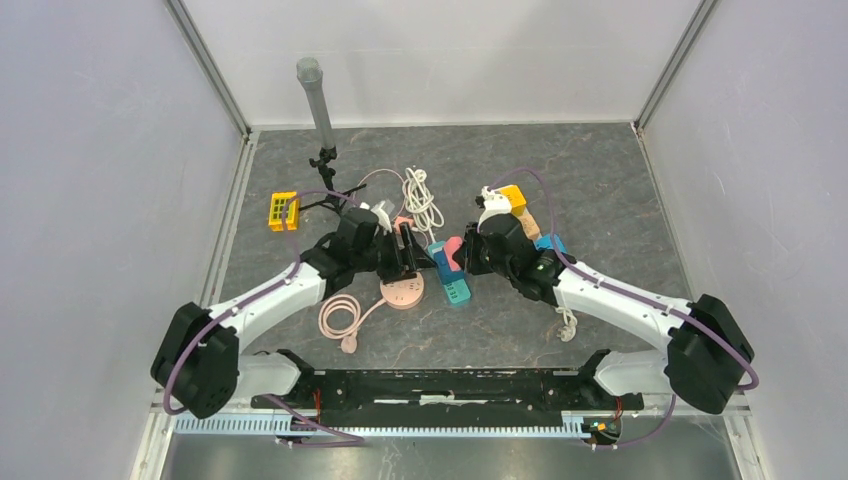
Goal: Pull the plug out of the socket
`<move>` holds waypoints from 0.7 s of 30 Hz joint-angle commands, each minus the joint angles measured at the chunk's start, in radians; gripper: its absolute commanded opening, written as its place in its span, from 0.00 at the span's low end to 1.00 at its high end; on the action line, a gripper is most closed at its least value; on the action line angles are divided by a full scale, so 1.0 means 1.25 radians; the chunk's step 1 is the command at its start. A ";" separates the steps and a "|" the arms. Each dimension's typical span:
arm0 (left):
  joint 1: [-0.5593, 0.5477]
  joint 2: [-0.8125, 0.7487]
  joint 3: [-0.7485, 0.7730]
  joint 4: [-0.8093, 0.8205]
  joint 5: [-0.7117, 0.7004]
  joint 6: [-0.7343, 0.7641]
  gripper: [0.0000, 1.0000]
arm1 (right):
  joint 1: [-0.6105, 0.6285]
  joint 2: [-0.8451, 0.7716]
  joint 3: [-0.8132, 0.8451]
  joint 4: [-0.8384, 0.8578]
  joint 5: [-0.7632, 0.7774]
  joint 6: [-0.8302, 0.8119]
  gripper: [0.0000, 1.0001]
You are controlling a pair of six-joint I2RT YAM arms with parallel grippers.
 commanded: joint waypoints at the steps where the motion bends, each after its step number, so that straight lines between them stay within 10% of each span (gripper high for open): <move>1: -0.015 0.041 -0.024 0.117 -0.016 -0.079 0.72 | 0.014 -0.010 0.004 -0.062 0.025 -0.017 0.20; 13: -0.019 0.207 0.036 0.226 0.035 -0.076 0.66 | 0.014 0.025 0.084 -0.092 0.054 -0.151 0.43; 18: -0.019 0.230 0.030 0.219 0.028 -0.058 0.58 | 0.014 0.041 0.094 -0.067 0.053 -0.179 0.40; 21: -0.019 0.235 0.010 0.186 0.004 -0.027 0.52 | 0.014 0.045 0.094 -0.043 0.046 -0.189 0.16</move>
